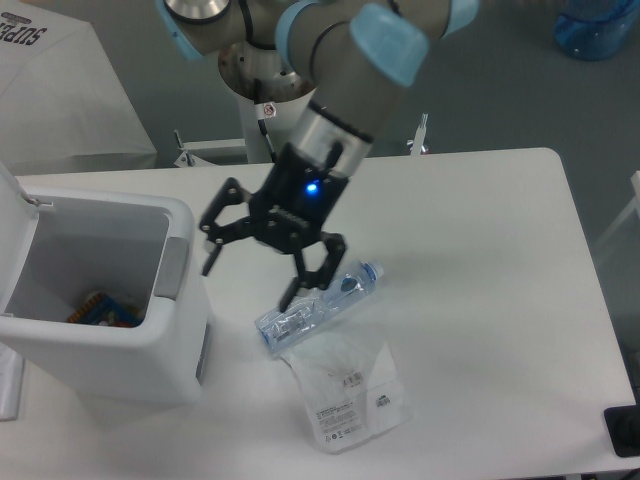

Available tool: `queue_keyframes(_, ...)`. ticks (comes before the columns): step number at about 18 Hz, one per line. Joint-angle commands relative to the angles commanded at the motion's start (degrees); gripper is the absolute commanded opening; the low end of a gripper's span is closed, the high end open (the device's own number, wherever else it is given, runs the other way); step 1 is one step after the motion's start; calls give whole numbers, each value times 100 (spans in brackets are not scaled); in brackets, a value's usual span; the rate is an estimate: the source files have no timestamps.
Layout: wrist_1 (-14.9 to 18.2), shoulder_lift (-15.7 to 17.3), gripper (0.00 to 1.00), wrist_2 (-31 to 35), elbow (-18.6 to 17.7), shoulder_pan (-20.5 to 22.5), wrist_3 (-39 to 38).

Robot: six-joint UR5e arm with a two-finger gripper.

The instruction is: Open the trash can

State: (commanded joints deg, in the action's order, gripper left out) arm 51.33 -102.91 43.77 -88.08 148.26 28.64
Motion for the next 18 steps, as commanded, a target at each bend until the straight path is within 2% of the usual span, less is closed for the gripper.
queue_keyframes(2, -9, -289, 100, 0, 298, 194, 711)
queue_keyframes(6, -18, -712, 100, 183, 677, 441, 1319)
queue_keyframes(8, -26, -844, 100, 752, 765, 450, 1731)
queue_keyframes(11, -18, -1239, 100, 1782, 985, 590, 2574)
queue_keyframes(13, 26, -1450, 100, 2169, 1047, 643, 3058)
queue_keyframes(17, 167, -1670, 100, 2820, 1223, 643, 3340)
queue_keyframes(18, 202, -1706, 100, 3021, 1223, 626, 3629)
